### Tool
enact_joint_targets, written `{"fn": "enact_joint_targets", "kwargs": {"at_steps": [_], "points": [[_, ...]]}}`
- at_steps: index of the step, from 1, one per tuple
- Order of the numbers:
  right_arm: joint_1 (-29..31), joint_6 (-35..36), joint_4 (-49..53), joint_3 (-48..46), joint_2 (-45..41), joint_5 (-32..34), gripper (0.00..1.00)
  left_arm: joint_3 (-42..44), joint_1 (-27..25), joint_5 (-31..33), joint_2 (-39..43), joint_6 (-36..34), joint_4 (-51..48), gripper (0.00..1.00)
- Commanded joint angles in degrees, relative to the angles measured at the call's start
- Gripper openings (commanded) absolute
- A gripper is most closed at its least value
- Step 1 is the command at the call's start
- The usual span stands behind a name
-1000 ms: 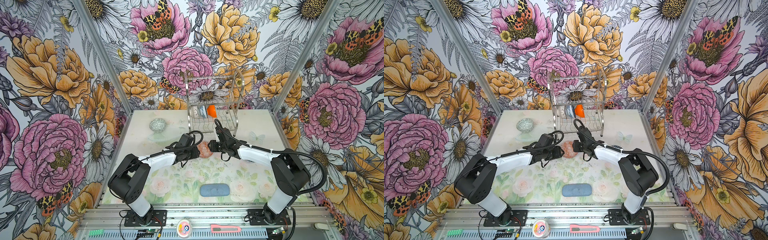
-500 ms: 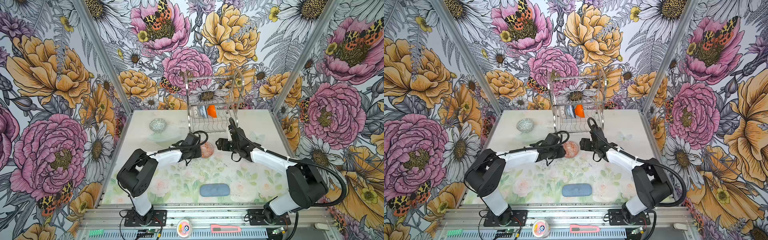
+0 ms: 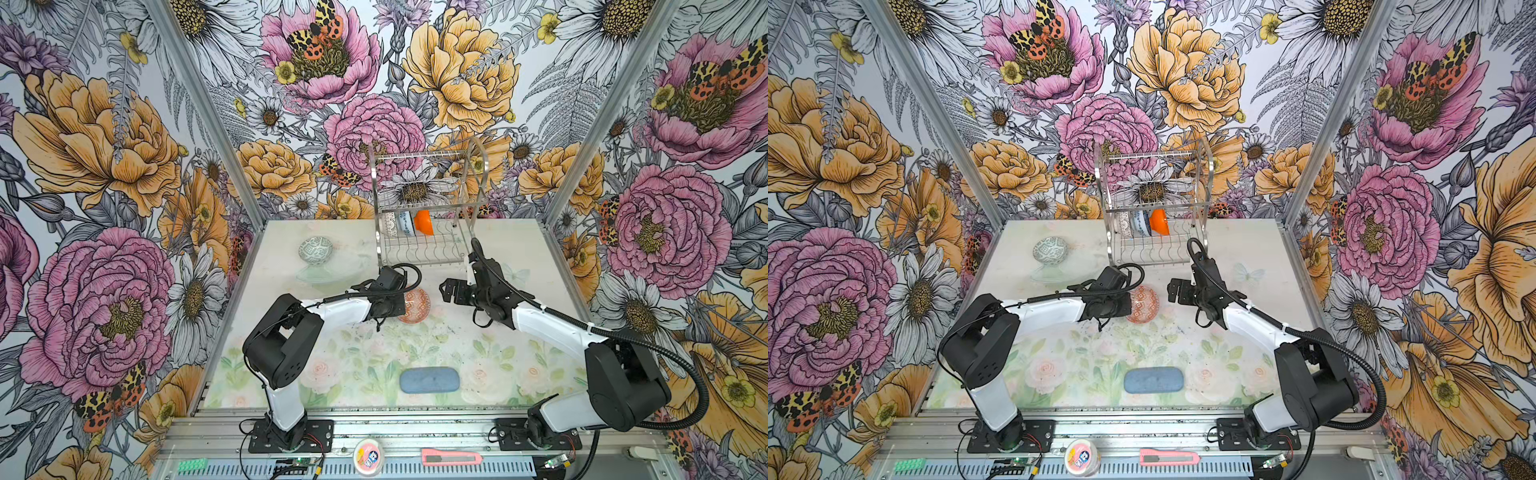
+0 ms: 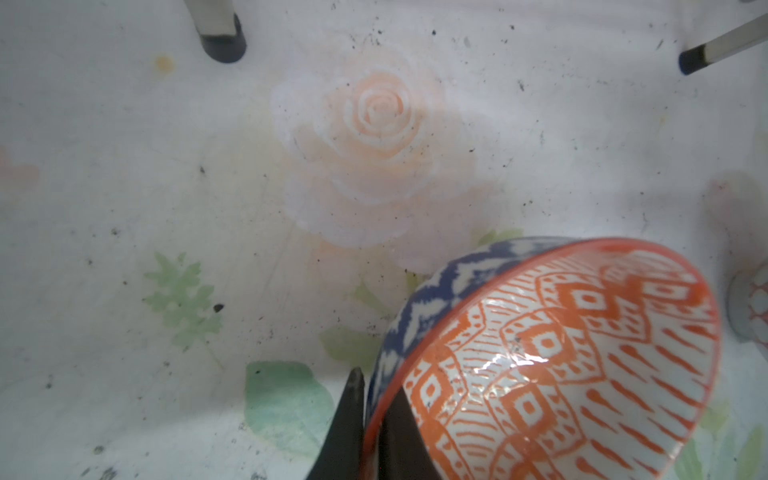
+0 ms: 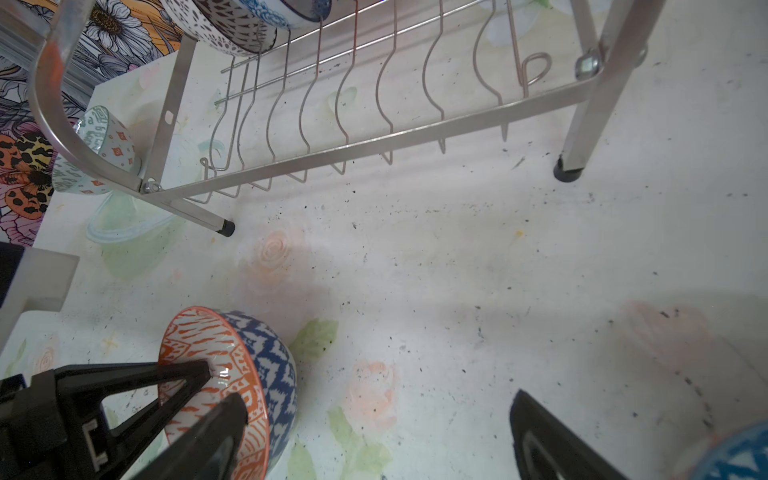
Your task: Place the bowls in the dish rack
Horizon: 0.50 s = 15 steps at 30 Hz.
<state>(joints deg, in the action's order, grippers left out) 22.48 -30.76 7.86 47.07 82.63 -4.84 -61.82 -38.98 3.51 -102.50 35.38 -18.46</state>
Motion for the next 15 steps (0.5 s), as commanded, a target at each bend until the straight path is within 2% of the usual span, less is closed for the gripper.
{"fn": "enact_joint_targets", "kwargs": {"at_steps": [1, 4, 15], "points": [[-0.9, 0.8, -1.0, -0.9, -2.6, -1.1, 1.00, -1.9, -0.4, 2.9, 0.1, -1.1, -2.3, 0.07], [-1.7, 0.9, -1.2, -1.6, -3.5, -1.6, 1.00, -4.2, -0.4, 4.0, 0.1, -1.7, -4.1, 0.00], [-4.1, 0.7, -2.1, -3.4, -5.4, -3.6, 1.00, -8.7, -0.1, 8.0, 1.7, 0.5, -5.2, 0.00]]}}
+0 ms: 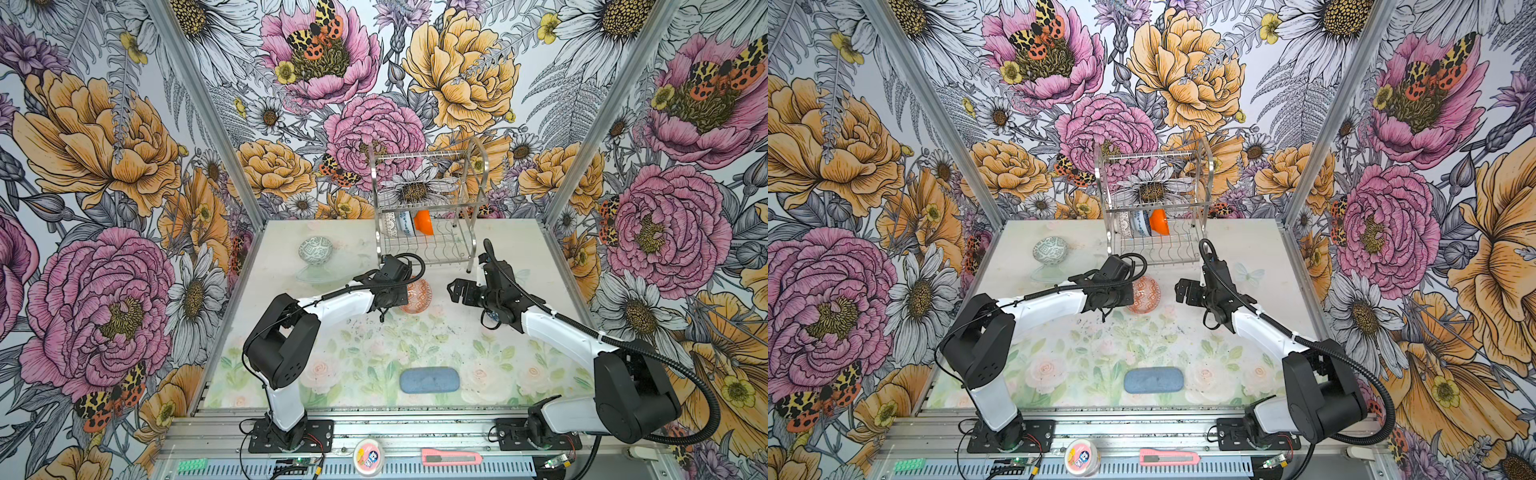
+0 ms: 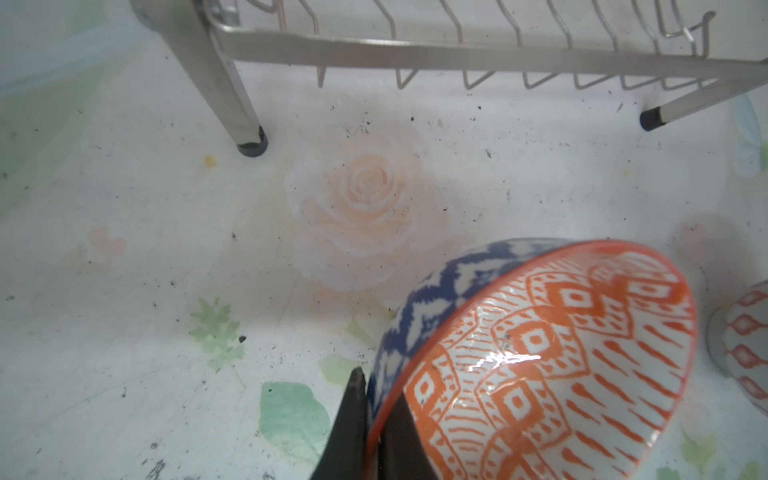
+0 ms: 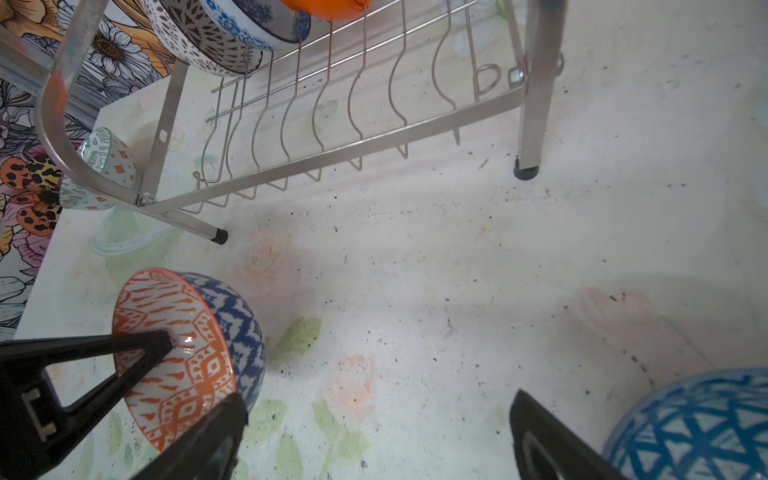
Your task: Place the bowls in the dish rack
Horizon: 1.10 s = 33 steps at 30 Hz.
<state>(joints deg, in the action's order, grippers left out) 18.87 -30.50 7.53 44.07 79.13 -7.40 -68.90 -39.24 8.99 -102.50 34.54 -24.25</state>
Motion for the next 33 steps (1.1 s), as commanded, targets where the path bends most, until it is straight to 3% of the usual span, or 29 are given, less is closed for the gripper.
{"fn": "enact_joint_targets", "kwargs": {"at_steps": [1, 9, 17, 22, 29, 33], "points": [[-0.5, 0.4, -2.2, -0.6, -2.0, -1.3, 0.99, -1.7, 0.2, 4.2, 2.0, 1.7, 0.6, 0.00], [0.1, 0.6, -6.9, -1.8, -2.6, -8.0, 0.99, 0.6, 0.5, 10.1, 6.3, 8.2, 0.7, 0.00], [8.2, -5.9, -12.9, 1.3, 4.0, -9.5, 0.98, 6.2, 0.8, 10.5, 9.9, 20.7, 4.3, 0.00], [11.6, -10.5, -17.9, 3.9, 8.6, -10.8, 0.87, 10.2, 0.6, 10.9, 11.4, 24.1, 9.2, 0.00], [14.2, -12.7, -17.8, 8.4, 13.8, -7.7, 0.75, 13.0, 0.1, 11.4, 13.3, 26.2, 13.0, 0.00], [14.9, -13.5, -17.8, 11.1, 17.1, -6.6, 0.63, 14.0, -0.4, 11.1, 14.0, 27.2, 14.5, 0.00]]}}
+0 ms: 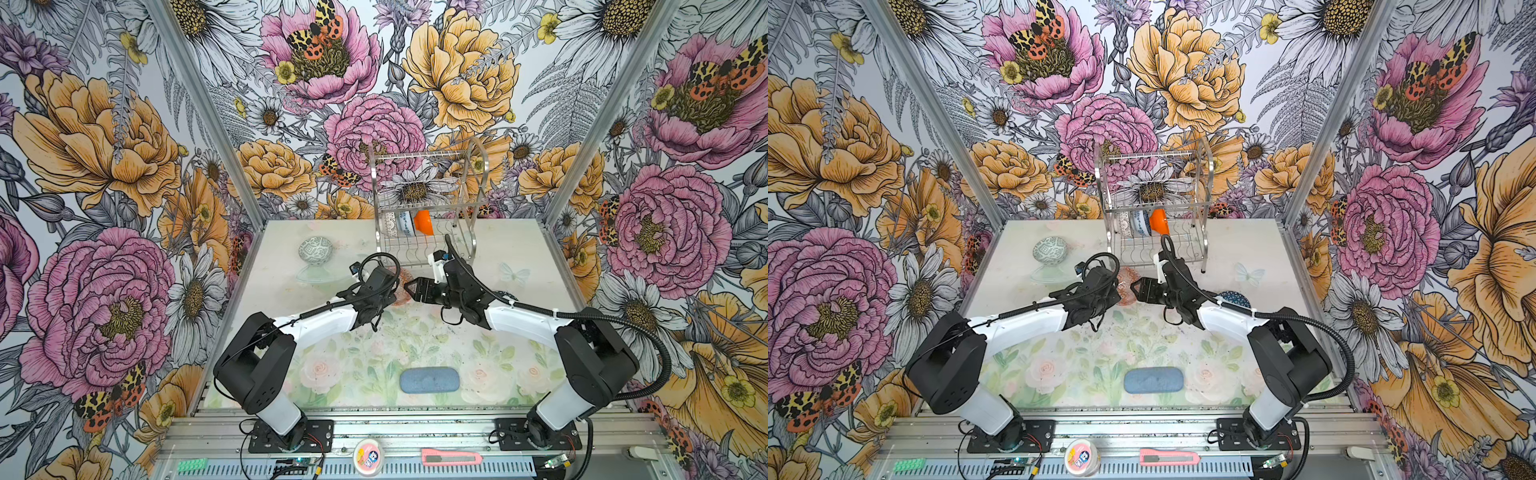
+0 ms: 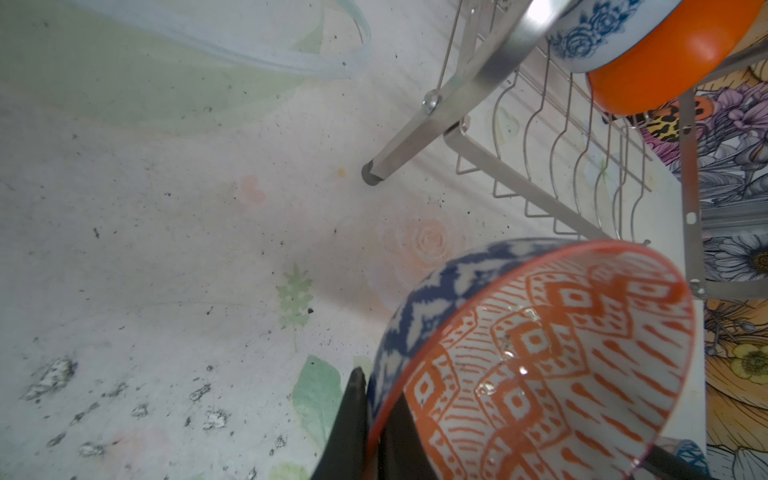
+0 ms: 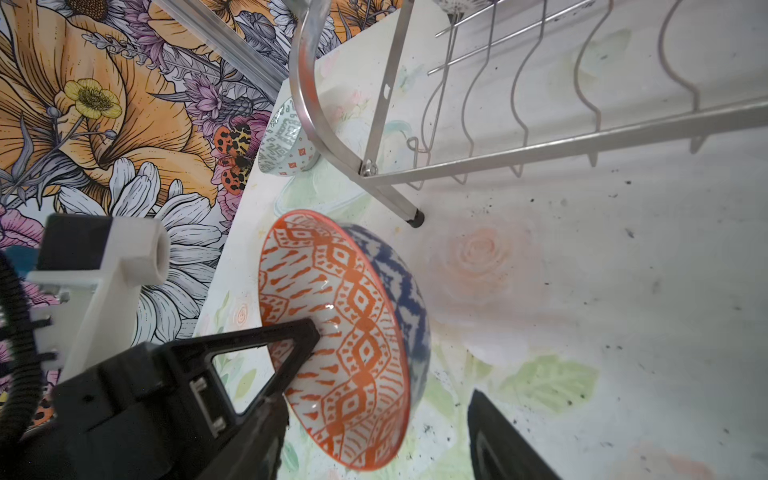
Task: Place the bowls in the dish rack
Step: 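Carry the orange-patterned bowl to the rack with the left gripper while the right follows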
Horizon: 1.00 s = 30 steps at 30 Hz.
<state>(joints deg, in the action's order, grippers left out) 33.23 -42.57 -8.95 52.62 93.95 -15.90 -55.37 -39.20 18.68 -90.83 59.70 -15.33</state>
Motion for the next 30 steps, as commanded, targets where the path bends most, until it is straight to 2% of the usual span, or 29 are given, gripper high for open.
{"fn": "enact_joint_targets", "kwargs": {"at_steps": [1, 7, 11, 14, 17, 18, 20, 25, 27, 30], "points": [[0.6, -1.4, -1.2, 3.2, 2.9, 2.2, 0.60, 0.7, -0.5, 1.3, 2.5, 2.1, 5.8, 0.00], [1.3, -1.3, -0.8, 6.2, 6.0, 3.8, 0.40, 2.8, -1.3, 2.0, 4.3, 2.9, 7.4, 0.00], [1.5, -1.0, -0.3, 7.6, 7.1, 5.4, 0.20, 4.5, -1.4, 2.0, 5.7, 3.0, 9.3, 0.00], [1.5, -0.7, 0.0, 8.4, 7.5, 6.4, 0.08, 4.7, -1.4, 2.0, 6.2, 2.6, 9.6, 0.07], [1.5, 0.9, 2.0, 10.2, 8.1, 6.3, 0.00, 4.2, -1.3, 1.3, 6.1, 1.5, 9.8, 0.21], [1.6, 1.8, 2.9, 11.0, 8.3, 6.3, 0.00, 4.0, -1.3, 1.0, 6.1, 1.1, 9.7, 0.26], [1.4, 3.6, 4.4, 12.0, 8.2, 6.6, 0.00, 4.0, -0.9, 0.2, 6.4, 0.4, 9.7, 0.30], [0.7, 7.4, 6.7, 13.4, 8.0, 5.9, 0.00, 4.7, 0.4, -0.1, 8.3, -1.1, 9.3, 0.33], [0.6, 8.6, 7.1, 14.0, 8.0, 4.4, 0.00, 4.5, 0.9, -0.9, 8.4, -2.6, 9.6, 0.40], [0.6, 10.4, 8.2, 15.2, 8.3, 3.0, 0.00, 2.7, 1.6, -2.7, 7.3, -5.3, 9.4, 0.42]]}}
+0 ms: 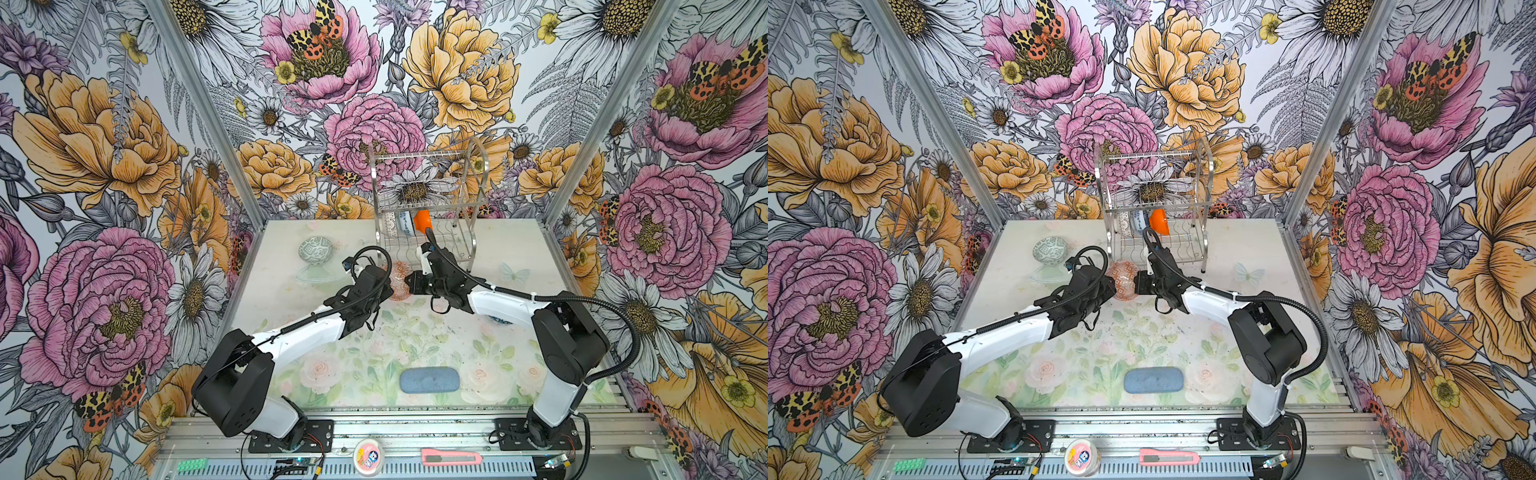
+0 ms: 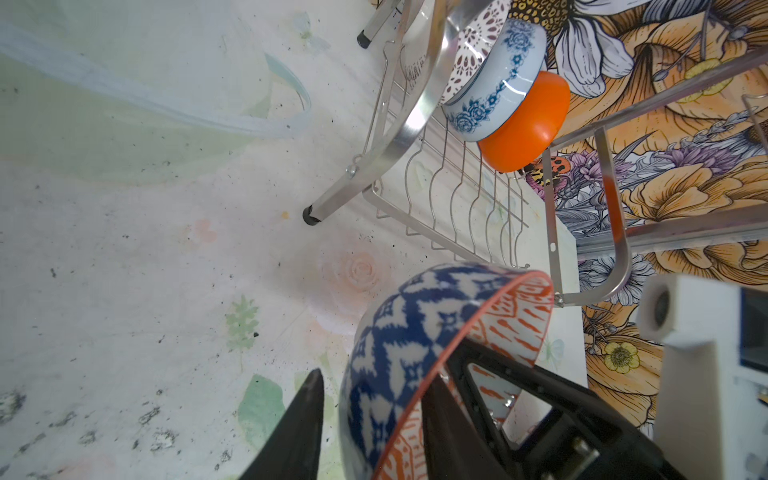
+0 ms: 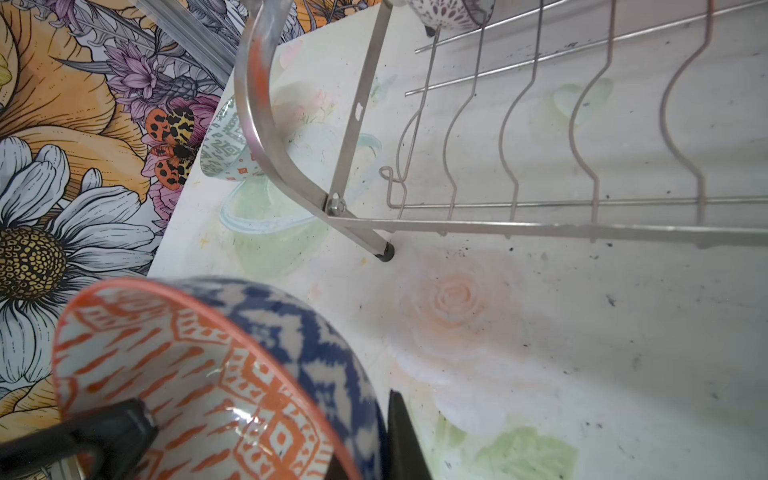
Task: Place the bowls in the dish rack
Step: 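Carry the orange-patterned bowl to the rack with the left gripper while the right follows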
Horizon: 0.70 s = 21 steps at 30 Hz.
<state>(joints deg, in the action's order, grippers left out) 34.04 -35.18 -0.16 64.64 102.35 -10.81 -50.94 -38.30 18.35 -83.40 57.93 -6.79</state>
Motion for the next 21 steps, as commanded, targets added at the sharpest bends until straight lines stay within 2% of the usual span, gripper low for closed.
{"fn": "enact_joint_targets", "kwargs": {"at_steps": [1, 6, 9, 19, 21], "points": [[-0.2, 3.4, -0.4, 3.4, -0.1, -2.1, 0.00, -2.5, 0.7, -2.6, -0.7, -4.5, 0.3, 0.42], [-0.5, 4.4, -0.1, 4.3, -0.5, -2.5, 0.00, -5.1, 0.5, -2.4, -2.7, -7.5, -2.5, 0.41], [-0.7, 5.6, 0.2, 5.4, -0.2, -3.1, 0.00, -5.9, 0.3, -2.1, -3.2, -9.3, -3.6, 0.36], [-2.0, 7.4, 0.9, 7.8, 0.1, -4.6, 0.00, -7.2, -0.8, 0.9, -3.4, -12.6, -6.4, 0.01], [-2.1, 7.5, 0.9, 7.9, -0.1, -4.8, 0.00, -7.6, -0.8, 1.0, -3.8, -12.7, -6.4, 0.00]]}}
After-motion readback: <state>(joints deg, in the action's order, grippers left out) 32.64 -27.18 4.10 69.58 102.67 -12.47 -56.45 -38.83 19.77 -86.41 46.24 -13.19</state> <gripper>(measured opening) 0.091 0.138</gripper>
